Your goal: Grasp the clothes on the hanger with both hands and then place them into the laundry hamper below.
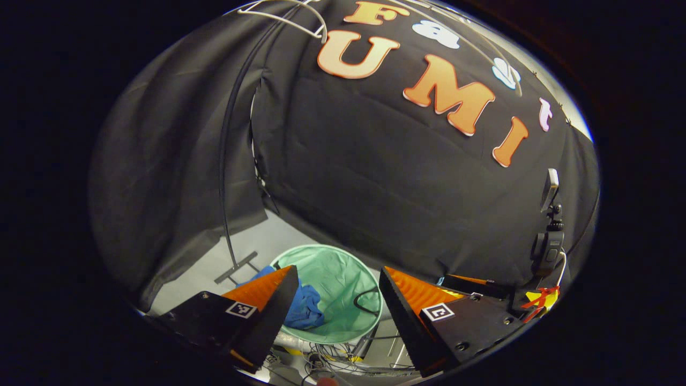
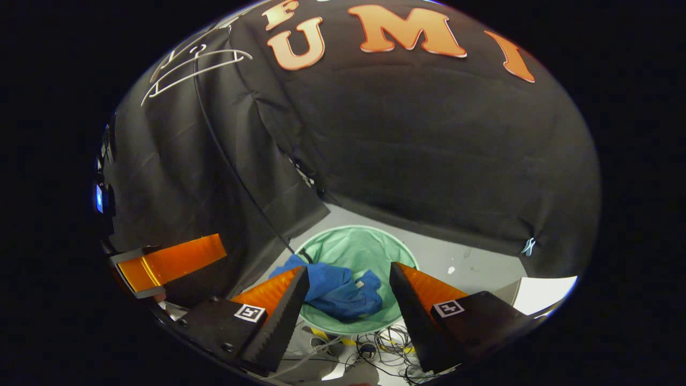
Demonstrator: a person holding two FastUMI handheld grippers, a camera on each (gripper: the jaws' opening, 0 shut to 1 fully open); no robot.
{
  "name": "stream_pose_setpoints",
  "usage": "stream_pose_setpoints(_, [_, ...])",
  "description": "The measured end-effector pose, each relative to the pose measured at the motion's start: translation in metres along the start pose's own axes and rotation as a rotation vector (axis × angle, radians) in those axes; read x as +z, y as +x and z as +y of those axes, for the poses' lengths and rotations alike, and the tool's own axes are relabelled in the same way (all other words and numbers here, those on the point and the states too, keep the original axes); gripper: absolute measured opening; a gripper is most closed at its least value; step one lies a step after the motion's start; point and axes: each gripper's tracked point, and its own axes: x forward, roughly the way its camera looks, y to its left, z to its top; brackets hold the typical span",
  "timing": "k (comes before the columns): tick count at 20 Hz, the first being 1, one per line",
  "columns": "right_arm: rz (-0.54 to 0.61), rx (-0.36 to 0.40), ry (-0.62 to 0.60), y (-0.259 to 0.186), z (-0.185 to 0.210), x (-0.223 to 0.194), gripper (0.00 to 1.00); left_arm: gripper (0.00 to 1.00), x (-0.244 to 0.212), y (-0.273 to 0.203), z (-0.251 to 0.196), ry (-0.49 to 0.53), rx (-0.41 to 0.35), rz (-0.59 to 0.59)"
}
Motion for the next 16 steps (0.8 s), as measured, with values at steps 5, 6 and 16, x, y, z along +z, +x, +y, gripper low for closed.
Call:
stream_pose_setpoints(5, [-0.24, -0.017, -0.012, -0.069, 0.021, 0.082, 0.98, 0.96, 0.085, -0.044, -0.001, 0.058, -0.01, -0.216])
stream_pose_setpoints(6, [-0.293, -0.022, -0.009, -0.082, 0.024, 0.095, 0.98, 0.96, 0.101, -0.052, -0.001, 0.073, -0.014, -0.273])
stream_pose_setpoints(16, [-0.603, -0.021, -0.061, -0.18, 0.046, 0.163, 0.89, 0.92, 0.163, -0.155, 0.005, 0.129, 0.064, -0.537])
